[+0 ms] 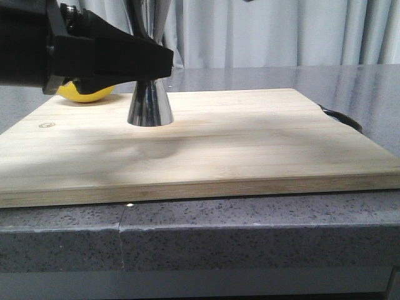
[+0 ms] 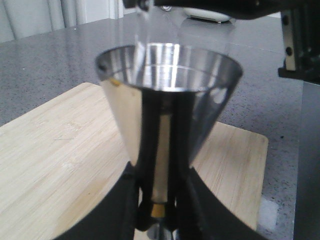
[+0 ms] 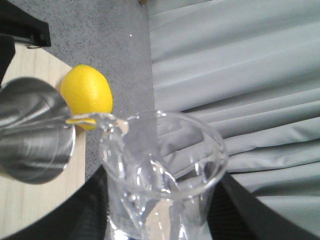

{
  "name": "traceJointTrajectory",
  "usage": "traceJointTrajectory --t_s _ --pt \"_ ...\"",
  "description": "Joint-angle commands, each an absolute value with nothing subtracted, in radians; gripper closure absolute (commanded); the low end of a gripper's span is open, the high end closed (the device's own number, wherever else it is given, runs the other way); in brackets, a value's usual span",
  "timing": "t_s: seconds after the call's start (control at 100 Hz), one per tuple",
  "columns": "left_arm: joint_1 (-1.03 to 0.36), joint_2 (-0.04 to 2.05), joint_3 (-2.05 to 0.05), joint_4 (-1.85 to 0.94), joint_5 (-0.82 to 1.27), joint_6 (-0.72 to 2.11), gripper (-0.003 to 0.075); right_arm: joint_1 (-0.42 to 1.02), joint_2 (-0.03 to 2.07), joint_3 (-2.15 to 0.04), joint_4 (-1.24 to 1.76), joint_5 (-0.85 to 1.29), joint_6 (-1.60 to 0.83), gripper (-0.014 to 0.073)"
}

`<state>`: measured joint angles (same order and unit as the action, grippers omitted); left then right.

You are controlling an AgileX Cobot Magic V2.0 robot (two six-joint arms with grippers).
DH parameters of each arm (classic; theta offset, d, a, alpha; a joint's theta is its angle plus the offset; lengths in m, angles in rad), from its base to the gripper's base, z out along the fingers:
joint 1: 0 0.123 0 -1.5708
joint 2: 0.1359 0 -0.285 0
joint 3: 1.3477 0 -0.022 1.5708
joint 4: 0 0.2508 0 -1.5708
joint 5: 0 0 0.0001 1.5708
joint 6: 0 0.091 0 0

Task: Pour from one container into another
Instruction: 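Tilt the beaker with the right gripper, pouring liquid into the jigger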

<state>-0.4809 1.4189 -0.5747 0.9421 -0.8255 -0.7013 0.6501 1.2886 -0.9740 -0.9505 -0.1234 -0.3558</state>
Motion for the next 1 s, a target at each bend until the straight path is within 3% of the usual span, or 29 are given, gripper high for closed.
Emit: traceJointTrajectory --t_s 0.0,0.99 --pt "-0.482 1.385 -0.601 0.893 -0.897 -0.714 0.0739 0.651 1.255 -1.012 -0.979 -0.183 -0.359 0.0365" --pt "-0.482 1.385 -0.601 0.893 -0.897 -0.714 0.0740 0.651 1.255 -1.012 -1.156 -0.145 -0.359 0.0365"
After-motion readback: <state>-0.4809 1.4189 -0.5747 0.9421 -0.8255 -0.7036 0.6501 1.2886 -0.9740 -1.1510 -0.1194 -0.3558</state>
